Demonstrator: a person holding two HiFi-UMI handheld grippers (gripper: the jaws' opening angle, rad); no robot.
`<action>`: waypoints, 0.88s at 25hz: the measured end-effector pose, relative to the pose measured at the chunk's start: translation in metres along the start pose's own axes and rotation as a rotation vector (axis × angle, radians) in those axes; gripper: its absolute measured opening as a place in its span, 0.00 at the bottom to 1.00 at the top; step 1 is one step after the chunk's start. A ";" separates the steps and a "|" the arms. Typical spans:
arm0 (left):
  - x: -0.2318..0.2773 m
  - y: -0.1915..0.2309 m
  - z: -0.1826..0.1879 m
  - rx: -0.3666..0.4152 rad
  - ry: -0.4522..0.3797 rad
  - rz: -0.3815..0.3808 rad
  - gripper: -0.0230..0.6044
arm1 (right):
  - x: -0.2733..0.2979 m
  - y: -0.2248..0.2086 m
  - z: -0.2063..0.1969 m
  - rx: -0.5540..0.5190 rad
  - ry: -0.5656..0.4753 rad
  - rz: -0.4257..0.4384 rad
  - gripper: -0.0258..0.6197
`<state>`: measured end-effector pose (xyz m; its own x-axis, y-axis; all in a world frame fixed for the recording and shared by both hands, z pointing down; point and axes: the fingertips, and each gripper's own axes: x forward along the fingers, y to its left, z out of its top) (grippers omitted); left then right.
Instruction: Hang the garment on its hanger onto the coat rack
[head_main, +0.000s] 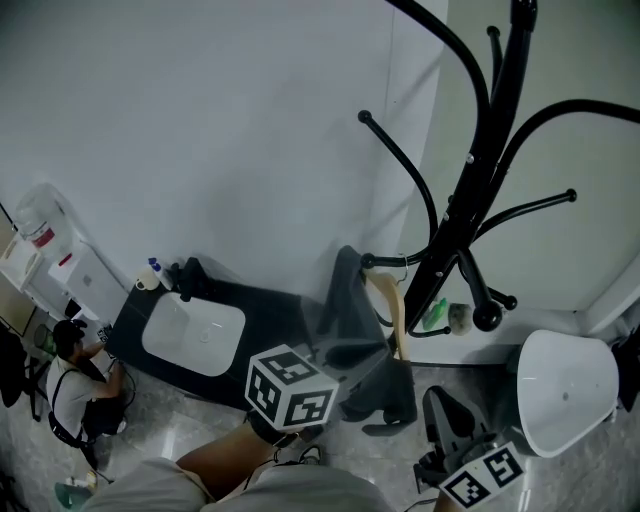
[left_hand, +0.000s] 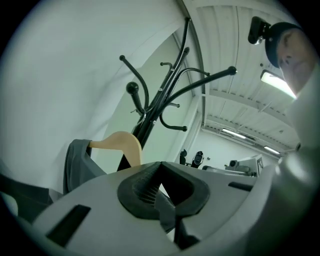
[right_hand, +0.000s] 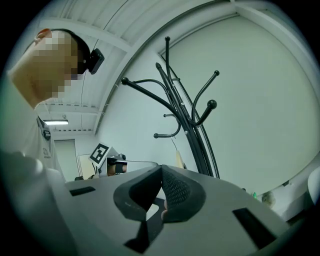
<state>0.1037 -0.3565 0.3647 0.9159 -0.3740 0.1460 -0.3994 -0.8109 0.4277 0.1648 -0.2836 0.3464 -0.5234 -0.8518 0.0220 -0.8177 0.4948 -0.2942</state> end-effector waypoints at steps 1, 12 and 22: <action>0.000 -0.008 -0.003 0.005 -0.001 -0.012 0.05 | -0.002 0.002 0.000 -0.014 0.004 -0.002 0.06; 0.005 -0.048 -0.025 0.016 0.005 -0.040 0.05 | -0.026 0.003 0.002 -0.020 0.002 -0.018 0.06; 0.005 -0.064 -0.024 0.040 0.001 -0.037 0.05 | -0.035 0.007 0.004 -0.029 0.001 -0.006 0.06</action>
<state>0.1343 -0.2960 0.3592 0.9301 -0.3431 0.1313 -0.3664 -0.8416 0.3968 0.1783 -0.2506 0.3395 -0.5186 -0.8546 0.0245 -0.8275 0.4945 -0.2658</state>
